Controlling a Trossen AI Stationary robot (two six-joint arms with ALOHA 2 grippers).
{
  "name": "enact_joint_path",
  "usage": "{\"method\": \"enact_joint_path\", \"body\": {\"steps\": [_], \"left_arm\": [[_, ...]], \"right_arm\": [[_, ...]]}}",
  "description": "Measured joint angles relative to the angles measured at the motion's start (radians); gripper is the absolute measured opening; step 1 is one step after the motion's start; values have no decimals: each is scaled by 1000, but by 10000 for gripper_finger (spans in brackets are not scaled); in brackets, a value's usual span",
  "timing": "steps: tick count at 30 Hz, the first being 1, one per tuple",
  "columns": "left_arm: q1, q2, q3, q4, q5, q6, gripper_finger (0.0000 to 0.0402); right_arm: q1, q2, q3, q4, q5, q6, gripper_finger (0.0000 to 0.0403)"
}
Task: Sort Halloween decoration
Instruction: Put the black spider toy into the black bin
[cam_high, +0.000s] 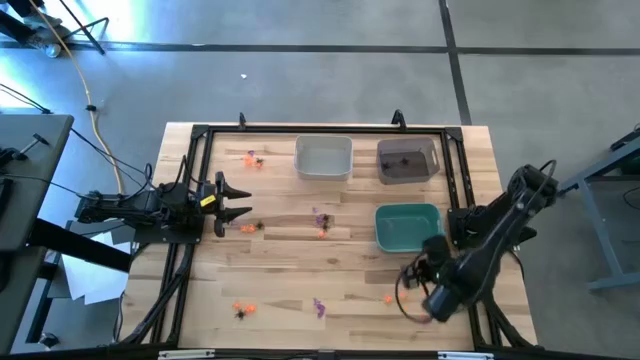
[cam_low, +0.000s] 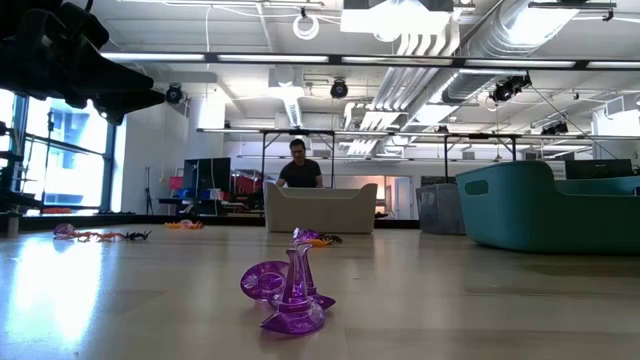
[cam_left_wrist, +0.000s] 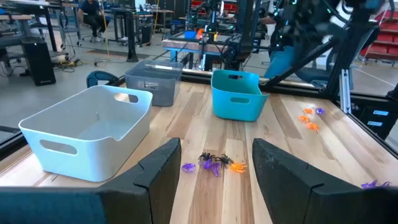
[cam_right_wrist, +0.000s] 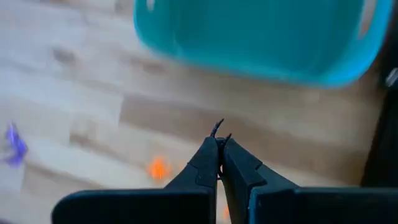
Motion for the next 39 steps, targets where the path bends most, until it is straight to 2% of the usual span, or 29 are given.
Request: {"method": "enact_joint_path", "body": {"steps": [5, 11, 15, 18, 22, 27, 32, 39], "left_arm": [[0, 0, 0, 0, 0, 0, 186], [0, 0, 0, 0, 0, 0, 186], [0, 0, 0, 0, 0, 0, 186], [0, 0, 0, 0, 0, 0, 186], [0, 0, 0, 0, 0, 0, 186], [0, 0, 0, 0, 0, 0, 186], [0, 0, 0, 0, 0, 0, 186], [0, 0, 0, 0, 0, 0, 186]], "right_arm": [[-185, -108, -31, -62, 6, -233, 2], [-515, -218, -91, -61, 42, -609, 2], [-738, -243, -107, -50, 56, -849, 2], [-879, -241, -107, 20, 56, -1025, 2], [-1040, -226, -107, 203, 51, -1252, 2], [-1205, -177, -107, 376, -14, -1473, 3], [-1337, -84, -107, 390, -92, -1611, 3], [-1390, 8, -107, 405, -127, -1799, 4]]}}
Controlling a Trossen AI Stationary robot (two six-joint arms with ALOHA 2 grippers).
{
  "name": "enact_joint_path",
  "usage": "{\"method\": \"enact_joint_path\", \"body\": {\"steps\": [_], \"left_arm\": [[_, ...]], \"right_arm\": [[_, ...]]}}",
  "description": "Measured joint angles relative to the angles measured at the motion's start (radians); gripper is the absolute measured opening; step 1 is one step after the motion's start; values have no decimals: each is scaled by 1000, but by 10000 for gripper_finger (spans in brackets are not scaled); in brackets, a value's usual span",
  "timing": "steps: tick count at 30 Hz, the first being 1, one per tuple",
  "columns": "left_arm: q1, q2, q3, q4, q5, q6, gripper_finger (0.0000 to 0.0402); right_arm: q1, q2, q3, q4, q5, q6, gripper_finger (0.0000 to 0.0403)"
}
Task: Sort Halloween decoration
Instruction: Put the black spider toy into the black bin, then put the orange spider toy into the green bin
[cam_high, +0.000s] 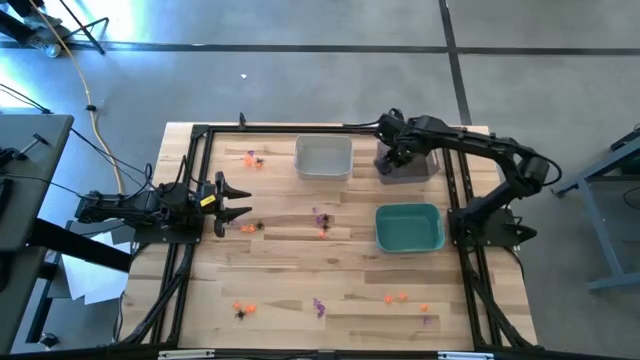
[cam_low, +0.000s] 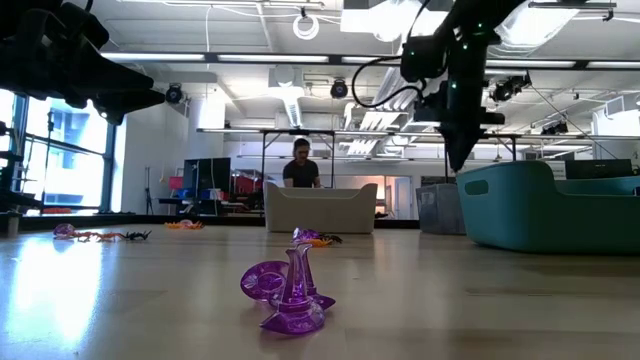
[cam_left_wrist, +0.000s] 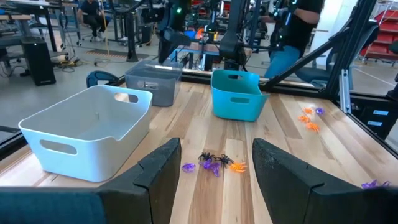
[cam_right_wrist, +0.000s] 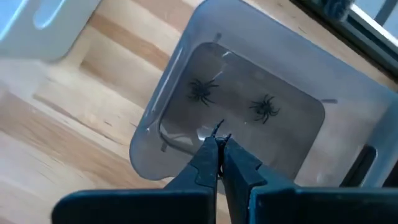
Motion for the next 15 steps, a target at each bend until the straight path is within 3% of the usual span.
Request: {"method": "enact_joint_path", "body": {"steps": [4, 11, 15], "left_arm": [[0, 0, 0, 0, 0, 0, 186], [0, 0, 0, 0, 0, 0, 186], [0, 0, 0, 0, 0, 0, 186]], "right_arm": [[0, 10, 0, -1, -2, -50, 27], [0, 10, 0, -16, -14, -52, 105], [5, 2, 0, -91, -46, -28, 124]]}}
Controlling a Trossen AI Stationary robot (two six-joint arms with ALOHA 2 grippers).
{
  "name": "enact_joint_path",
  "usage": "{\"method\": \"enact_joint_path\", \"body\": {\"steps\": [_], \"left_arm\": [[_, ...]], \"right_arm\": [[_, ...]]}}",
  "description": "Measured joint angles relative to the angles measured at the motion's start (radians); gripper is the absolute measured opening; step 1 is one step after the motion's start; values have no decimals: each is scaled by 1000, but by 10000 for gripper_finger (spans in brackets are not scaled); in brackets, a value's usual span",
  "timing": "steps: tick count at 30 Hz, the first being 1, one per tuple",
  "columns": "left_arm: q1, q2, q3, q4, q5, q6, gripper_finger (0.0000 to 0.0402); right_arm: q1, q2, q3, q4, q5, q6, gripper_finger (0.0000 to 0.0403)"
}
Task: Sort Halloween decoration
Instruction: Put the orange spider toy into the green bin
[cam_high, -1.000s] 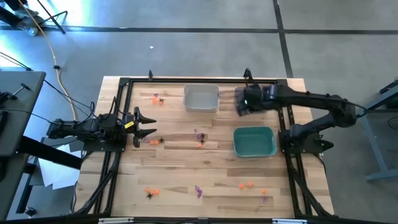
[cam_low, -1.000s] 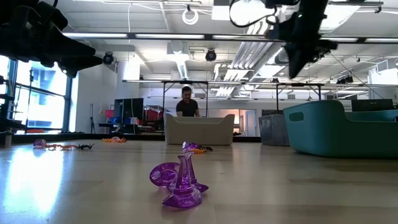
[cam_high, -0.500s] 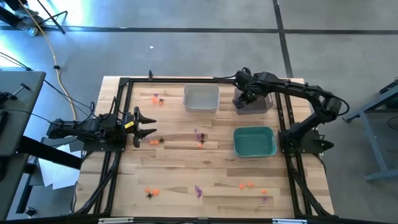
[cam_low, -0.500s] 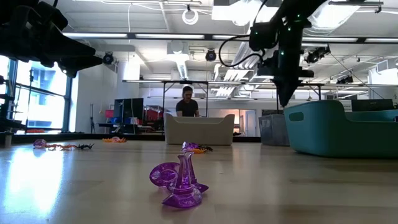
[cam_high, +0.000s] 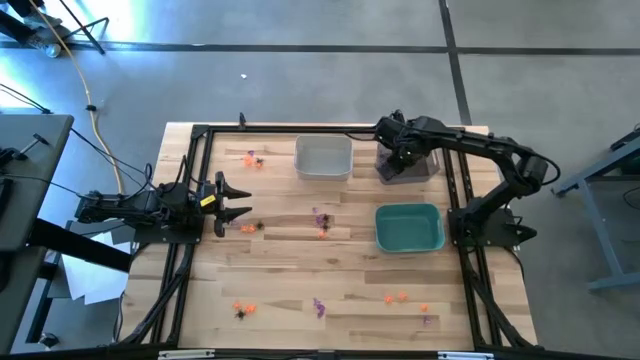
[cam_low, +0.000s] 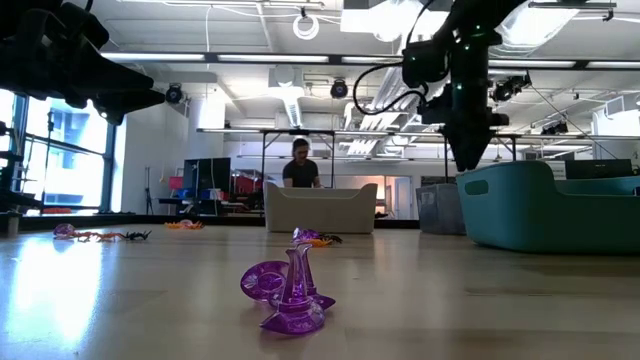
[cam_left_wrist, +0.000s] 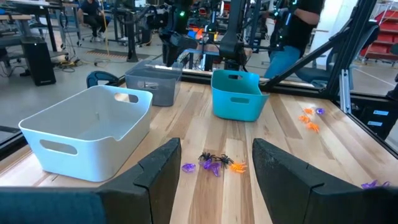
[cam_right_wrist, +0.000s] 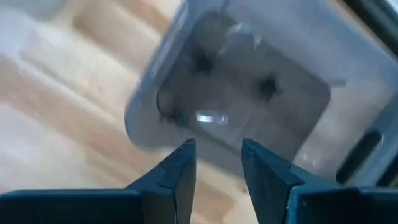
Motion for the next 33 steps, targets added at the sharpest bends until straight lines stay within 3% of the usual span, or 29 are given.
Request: {"method": "enact_joint_path", "body": {"steps": [5, 10, 15, 20, 27, 30, 33], "left_arm": [[0, 0, 0, 0, 0, 0, 186], [0, 0, 0, 0, 0, 0, 186], [0, 0, 0, 0, 0, 0, 186], [0, 0, 0, 0, 0, 0, 186], [0, 0, 0, 0, 0, 0, 186], [0, 0, 0, -1, 0, 0, 186], [0, 0, 0, -1, 0, 0, 186]], "right_arm": [[57, -74, 3, -88, -17, 44, 116], [166, -204, 3, -152, -24, 198, 101], [367, -297, -36, -172, -44, 455, 93], [648, -306, -94, -153, -82, 757, 92], [1026, -288, -208, 139, -76, 1194, 91], [1148, -254, -256, 315, -36, 1344, 91], [1251, -209, -278, 385, -15, 1483, 91]]}}
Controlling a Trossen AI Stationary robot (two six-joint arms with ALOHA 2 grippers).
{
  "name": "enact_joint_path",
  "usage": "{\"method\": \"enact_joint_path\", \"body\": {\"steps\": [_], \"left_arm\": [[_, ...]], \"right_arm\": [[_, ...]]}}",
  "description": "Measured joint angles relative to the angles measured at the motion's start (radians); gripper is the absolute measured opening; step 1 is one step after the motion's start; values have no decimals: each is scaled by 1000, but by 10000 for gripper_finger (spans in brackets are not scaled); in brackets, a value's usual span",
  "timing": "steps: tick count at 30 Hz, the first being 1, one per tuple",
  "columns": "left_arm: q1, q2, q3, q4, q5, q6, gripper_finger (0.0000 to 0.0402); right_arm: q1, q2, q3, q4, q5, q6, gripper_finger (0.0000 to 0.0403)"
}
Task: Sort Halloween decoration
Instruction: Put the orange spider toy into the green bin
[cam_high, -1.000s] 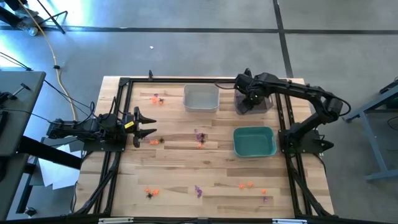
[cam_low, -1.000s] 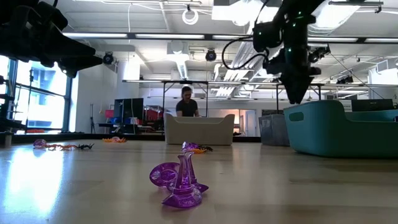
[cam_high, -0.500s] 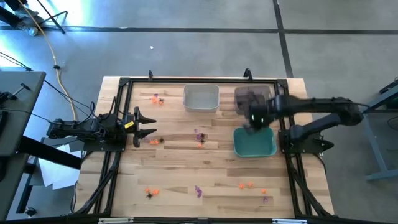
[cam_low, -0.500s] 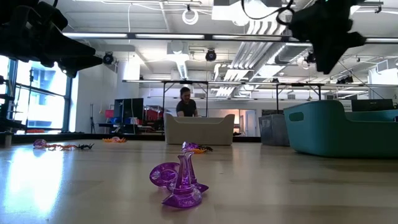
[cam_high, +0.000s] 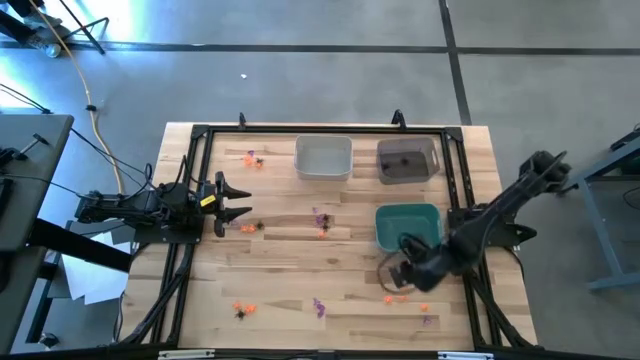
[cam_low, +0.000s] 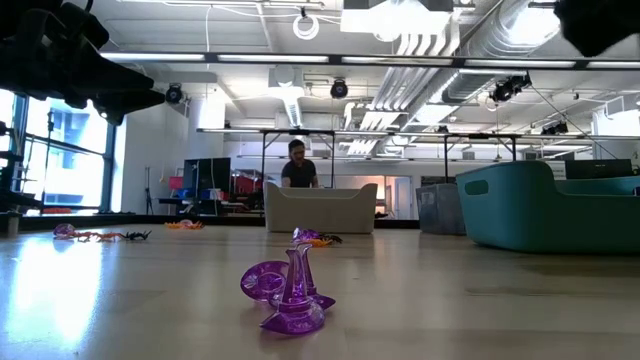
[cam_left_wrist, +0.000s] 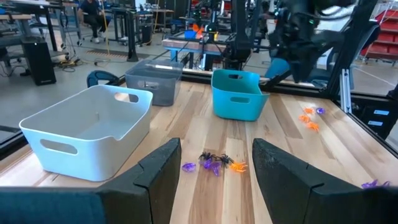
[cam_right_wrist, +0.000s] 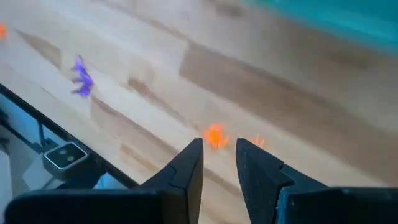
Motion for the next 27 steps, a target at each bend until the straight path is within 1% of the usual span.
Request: {"method": "enact_joint_path", "body": {"steps": [2, 4, 9, 13, 16, 23, 27], "left_arm": [[0, 0, 0, 1, 0, 0, 186], [0, 0, 0, 0, 0, 0, 186], [0, 0, 0, 0, 0, 0, 186], [0, 0, 0, 0, 0, 0, 186], [0, 0, 0, 0, 0, 0, 186], [0, 0, 0, 0, 0, 0, 186], [0, 0, 0, 0, 0, 0, 186]], "right_arm": [[50, 42, -1, 6, -1, 88, 91], [84, 81, -1, 6, -8, 139, 91], [117, 166, -1, 49, -20, 172, 91], [116, 217, -1, 74, -22, 121, 91], [105, 250, -1, 90, -43, 73, 91], [84, 283, -1, 135, -53, -12, 91], [81, 313, -1, 144, -84, -37, 102]]}}
